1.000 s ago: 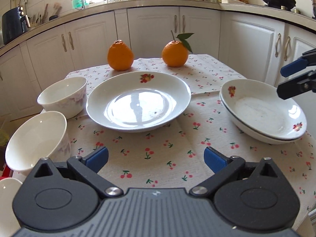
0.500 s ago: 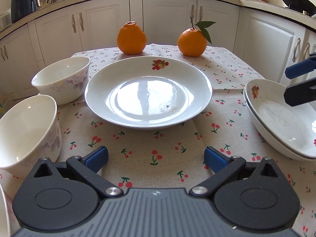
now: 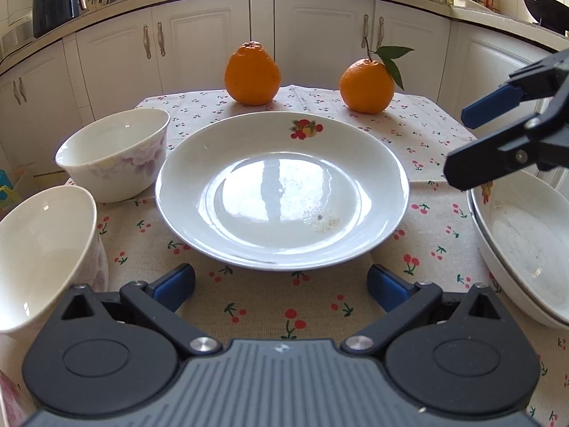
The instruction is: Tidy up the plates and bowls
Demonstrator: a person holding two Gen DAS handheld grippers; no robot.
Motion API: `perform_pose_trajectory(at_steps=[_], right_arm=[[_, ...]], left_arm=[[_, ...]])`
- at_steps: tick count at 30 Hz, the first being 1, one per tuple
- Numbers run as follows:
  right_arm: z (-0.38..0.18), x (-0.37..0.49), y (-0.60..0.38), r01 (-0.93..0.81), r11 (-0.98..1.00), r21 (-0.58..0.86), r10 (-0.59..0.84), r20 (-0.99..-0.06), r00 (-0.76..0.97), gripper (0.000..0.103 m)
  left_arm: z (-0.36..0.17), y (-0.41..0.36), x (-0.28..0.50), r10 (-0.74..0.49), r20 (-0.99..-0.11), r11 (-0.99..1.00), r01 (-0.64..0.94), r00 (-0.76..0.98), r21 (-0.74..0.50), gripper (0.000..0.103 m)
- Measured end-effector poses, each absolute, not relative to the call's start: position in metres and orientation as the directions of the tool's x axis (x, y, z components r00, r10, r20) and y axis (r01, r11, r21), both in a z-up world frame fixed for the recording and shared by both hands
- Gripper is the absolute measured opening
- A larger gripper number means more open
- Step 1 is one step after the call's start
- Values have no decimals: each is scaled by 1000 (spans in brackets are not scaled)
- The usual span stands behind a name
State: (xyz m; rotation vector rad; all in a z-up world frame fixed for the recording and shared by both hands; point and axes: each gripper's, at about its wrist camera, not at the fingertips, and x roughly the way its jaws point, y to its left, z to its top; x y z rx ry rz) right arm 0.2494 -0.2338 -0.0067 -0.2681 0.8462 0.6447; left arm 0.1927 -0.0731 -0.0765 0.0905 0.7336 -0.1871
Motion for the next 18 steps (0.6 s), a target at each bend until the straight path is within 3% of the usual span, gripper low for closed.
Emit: perform_pose_trajectory(at_steps=[18], right_arm=[[-22,350,-187,-768,636,68,486,-809,331,102]], left_arm=[[-73,-81,200,-108,-656,980,189,747,54,96]])
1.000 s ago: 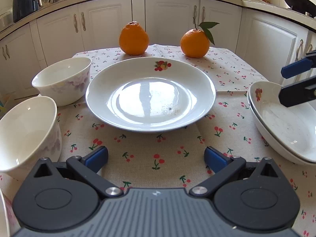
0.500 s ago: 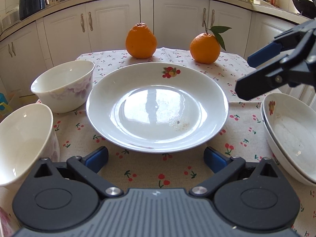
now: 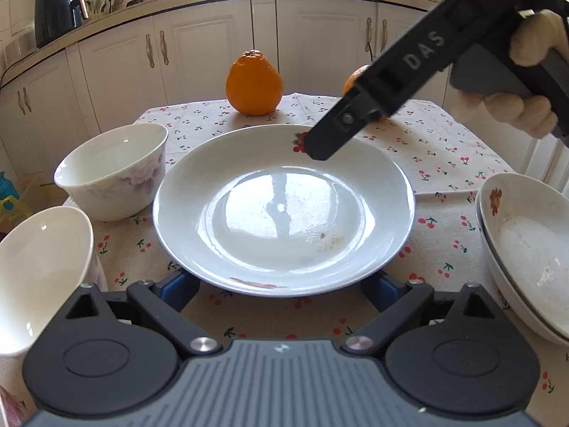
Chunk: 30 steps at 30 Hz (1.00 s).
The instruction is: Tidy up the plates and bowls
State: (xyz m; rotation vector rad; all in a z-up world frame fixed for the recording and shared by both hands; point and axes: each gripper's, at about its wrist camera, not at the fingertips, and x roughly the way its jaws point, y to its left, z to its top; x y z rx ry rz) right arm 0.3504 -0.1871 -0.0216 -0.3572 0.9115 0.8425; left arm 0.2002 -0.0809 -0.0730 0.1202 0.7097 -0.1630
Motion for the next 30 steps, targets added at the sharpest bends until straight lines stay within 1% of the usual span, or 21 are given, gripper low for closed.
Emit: perform_pose_trajectory(at_steps=[4,6,8,15,21,30], right_arm=[[-32,373,-179,-781,619,85,486,-822,295,95],[-37,383,-176,-789,607,95,487,-829,275,85],[-42,393,-173,-790,603,109,490,-833,259,81],[-50,412,-167,-809,564,167,523,-830,193,61],[-55,421,-162,-813,543,210,539,-829,146,56],[-55,420,-166,-806,541,243,555,-823,124,56]], left_arm=[[-73,-80,202,-116,-658,980,192,744,45,96],[-73,-79,201,-118,-659,980,193,743,42,96],[-73,-79,202,-120,-660,980,195,742,40,96],[-72,-77,202,-129,-661,979,200,739,33,96],[-72,-78,202,-131,-664,978,205,736,35,95],[-73,-76,203,-140,-669,976,216,730,32,95]])
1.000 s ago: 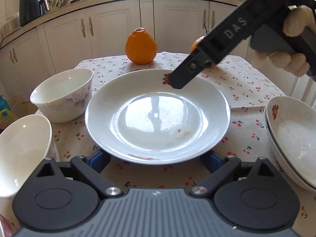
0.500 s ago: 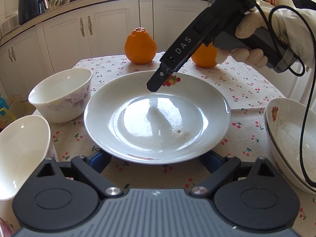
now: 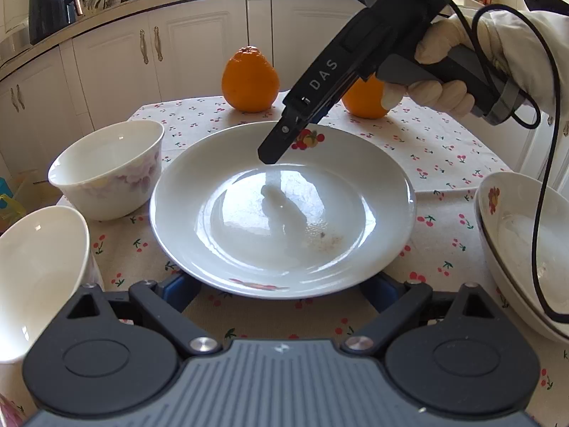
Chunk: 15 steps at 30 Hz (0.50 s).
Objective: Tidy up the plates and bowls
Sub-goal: 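Lift the white plate with the right gripper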
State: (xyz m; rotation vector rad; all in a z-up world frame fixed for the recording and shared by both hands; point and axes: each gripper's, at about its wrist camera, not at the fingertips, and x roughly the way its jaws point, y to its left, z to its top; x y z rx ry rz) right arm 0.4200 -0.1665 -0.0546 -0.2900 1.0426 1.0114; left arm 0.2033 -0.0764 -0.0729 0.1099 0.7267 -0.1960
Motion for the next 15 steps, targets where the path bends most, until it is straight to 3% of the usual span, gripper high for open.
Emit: perform_pose_trajectory(at_steps=[15], right_arm=[[-47,408,-185,-779,550,301,578,-810,96,53]], left_arm=[[-69,-74,195,-156,-683,959,274,714,67,94]])
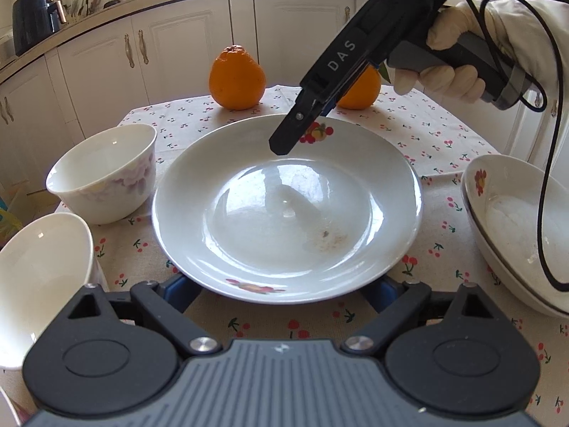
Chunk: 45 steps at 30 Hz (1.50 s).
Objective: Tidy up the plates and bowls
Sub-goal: 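Lift the white plate with the right gripper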
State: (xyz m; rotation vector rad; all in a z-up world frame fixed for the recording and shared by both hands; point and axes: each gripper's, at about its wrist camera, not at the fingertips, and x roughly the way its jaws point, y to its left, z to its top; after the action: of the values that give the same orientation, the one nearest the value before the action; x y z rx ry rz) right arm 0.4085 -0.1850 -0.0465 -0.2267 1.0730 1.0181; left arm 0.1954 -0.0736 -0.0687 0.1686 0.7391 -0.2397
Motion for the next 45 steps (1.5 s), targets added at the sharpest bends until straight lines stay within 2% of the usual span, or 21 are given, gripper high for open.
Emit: perform_pose_trajectory(at_steps=[23,45], right_arm=[[-10,350,-219,-753,583,305,619,-767,169,53],[-3,252,-317,-603,729,322,600,-726,337,53]], left_arm=[[-35,-78,159,-206,-673,918,378,711,118,94],[-23,-128,112,-360,-690,798,590,628,121,94]])
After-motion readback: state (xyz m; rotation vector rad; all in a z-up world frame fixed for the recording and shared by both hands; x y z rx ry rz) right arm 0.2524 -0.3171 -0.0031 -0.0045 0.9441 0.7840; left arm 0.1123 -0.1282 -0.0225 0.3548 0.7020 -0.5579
